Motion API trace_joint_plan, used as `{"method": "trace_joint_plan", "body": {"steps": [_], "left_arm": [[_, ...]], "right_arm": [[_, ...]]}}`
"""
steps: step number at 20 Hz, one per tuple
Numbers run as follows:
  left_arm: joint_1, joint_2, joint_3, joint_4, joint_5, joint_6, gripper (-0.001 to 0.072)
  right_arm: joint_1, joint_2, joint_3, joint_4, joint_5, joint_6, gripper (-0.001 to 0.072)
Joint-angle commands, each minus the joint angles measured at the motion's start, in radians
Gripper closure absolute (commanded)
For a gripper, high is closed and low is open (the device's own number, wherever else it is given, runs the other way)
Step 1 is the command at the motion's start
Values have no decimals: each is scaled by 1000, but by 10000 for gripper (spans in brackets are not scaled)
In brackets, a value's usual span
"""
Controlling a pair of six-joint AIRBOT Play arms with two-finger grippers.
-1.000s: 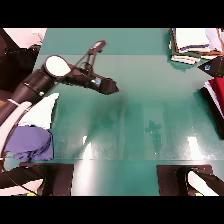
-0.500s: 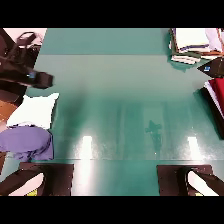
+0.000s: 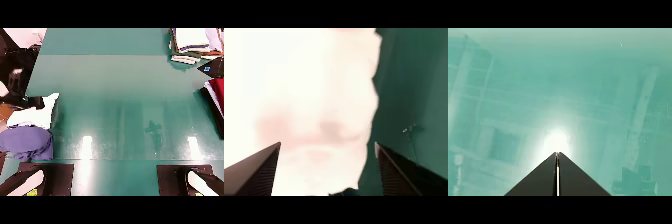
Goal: Fold the shirts.
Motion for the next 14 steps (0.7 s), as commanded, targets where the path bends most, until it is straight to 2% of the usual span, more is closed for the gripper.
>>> {"method": "trace_joint_plan", "body": {"steps": [1,2,3,4,8,9,11,13,14], "left_arm": [[15,-53,-95,25,89,-55,-4],[15,-56,-95,25,91,-73,210],[15,-56,-89,24,92,-73,500],[15,-54,-72,23,90,-73,665],[14,1,128,19,4,-62,682],[14,26,206,-4,-16,-34,682],[14,79,409,-121,-107,38,683],[3,97,614,-321,-259,113,683],[-31,99,717,-379,-303,116,683]], "right_arm": [[0,1,0,2,0,0,692],[0,1,0,2,0,0,692],[0,1,0,2,0,0,692],[0,1,0,2,0,0,692],[0,1,13,2,-11,0,692],[0,1,32,2,-20,0,692],[0,1,88,2,-53,0,692],[0,1,163,2,-87,0,692],[0,1,196,1,-104,0,692]]}}
